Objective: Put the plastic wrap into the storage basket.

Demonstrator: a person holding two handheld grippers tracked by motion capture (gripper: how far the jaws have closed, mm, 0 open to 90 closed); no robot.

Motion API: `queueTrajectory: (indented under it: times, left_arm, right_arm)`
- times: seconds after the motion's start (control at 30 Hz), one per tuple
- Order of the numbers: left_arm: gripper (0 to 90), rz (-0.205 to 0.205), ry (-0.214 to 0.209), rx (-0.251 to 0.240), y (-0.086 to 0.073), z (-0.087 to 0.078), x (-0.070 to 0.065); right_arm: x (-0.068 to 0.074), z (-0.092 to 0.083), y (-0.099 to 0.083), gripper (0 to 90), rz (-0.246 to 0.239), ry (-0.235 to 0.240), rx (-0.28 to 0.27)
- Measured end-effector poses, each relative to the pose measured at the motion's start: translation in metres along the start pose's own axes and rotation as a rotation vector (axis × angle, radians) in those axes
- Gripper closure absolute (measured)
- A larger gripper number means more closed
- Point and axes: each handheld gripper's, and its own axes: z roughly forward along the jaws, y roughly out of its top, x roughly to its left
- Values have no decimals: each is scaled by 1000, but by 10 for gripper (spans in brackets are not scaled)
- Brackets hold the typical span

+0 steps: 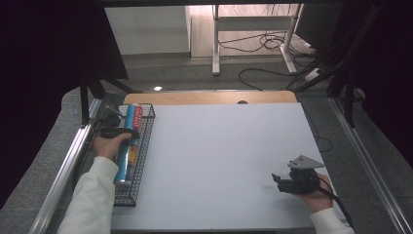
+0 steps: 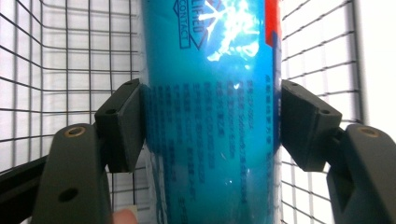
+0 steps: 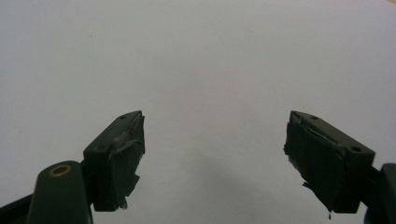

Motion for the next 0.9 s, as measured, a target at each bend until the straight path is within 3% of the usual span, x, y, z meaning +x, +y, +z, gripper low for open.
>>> queueTrajectory:
  times: [0.07,0.13,0.2,0.27,0.53,0.63,0.67,0.73,0.83,0.9]
  left_arm:
    - [306,4,-2,20,-1,6,1]
    - [267,18,-20,3,-1,2,0]
    - [227,44,-20,-63,-3,-14,-5]
    - [176,58,-13,-73,-4,-19,-6]
    - [164,206,-3,-199,-39,-51,-19]
    - [170,272,-22,-276,-61,-71,-34]
    - [172,272,-22,-276,-61,-71,-34]
    - [175,331,-71,-302,-77,-81,-51]
    - [177,407,-105,-325,-92,-88,-71]
    - [178,422,-127,-335,-98,-90,-77]
  right_arm:
    - [0,0,0,201,-1,-1,1]
    - [0,0,0,201,2,-2,-1]
    - [0,-1,0,201,4,4,-3]
    - [0,-1,0,201,4,5,-4]
    - [0,-2,0,199,12,23,-27]
    - [1,-1,0,199,-3,30,-29]
    - [2,-2,-1,198,-5,32,-28]
    - [3,-3,-1,198,-7,35,-30]
    - [3,-3,-2,198,-14,37,-28]
    - [4,-4,-3,197,-17,35,-24]
